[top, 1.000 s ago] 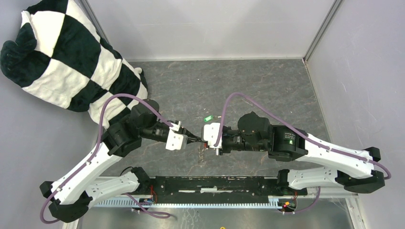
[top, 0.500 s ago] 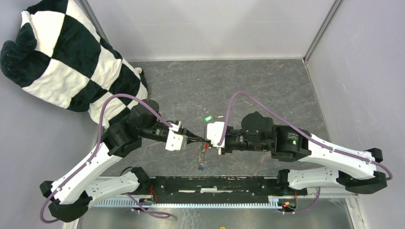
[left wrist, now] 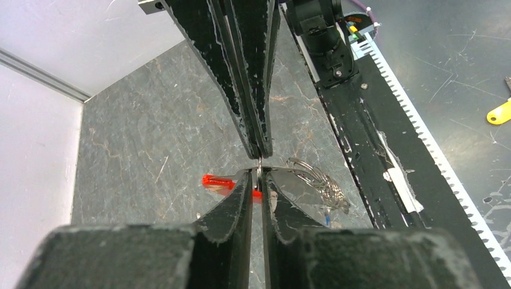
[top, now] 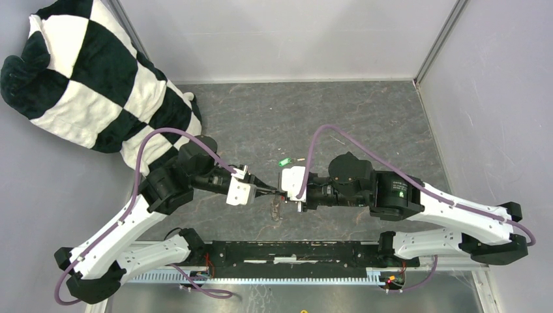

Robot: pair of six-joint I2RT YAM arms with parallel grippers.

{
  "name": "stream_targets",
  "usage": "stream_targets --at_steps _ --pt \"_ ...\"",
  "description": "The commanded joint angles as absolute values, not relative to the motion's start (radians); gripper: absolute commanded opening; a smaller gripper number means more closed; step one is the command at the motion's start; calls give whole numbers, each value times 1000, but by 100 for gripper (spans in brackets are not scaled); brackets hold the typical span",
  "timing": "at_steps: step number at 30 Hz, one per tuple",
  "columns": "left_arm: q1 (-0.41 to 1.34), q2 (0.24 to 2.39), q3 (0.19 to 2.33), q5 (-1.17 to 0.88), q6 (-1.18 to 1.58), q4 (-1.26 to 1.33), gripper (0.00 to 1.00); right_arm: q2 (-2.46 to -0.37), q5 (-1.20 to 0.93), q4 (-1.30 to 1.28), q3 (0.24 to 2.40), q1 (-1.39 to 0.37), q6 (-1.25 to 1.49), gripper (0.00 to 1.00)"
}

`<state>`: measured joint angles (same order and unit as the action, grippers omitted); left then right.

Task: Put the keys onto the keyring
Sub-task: Adjust the key on the keyring.

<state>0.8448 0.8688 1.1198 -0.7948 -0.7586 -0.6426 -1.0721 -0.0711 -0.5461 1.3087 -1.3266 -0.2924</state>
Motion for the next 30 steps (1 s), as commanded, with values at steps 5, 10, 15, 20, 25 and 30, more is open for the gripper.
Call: stream_targets --at_steps 5,10,15,20,25,30 --pt "845 864 1157 -810 -728 -632 3 -1097 -82 -550 1379 -1325 -288 1" --pt "845 851 1136 -807 -739 -632 2 -1083 -77 -534 1373 -1325 -287 5" --pt "845 843 1130 -855 -752 -618 2 -959 -63 -379 1256 -1326 -288 40" --pt "845 784 1070 -916 -778 -498 2 -769 -46 -141 1042 -1325 -309 57" --pt "845 753 1053 -956 -942 -493 2 -647 -46 -10 915 -1325 -316 59" --pt "847 730 1032 -970 -1156 -523 2 -616 -44 49 857 -1324 -310 59"
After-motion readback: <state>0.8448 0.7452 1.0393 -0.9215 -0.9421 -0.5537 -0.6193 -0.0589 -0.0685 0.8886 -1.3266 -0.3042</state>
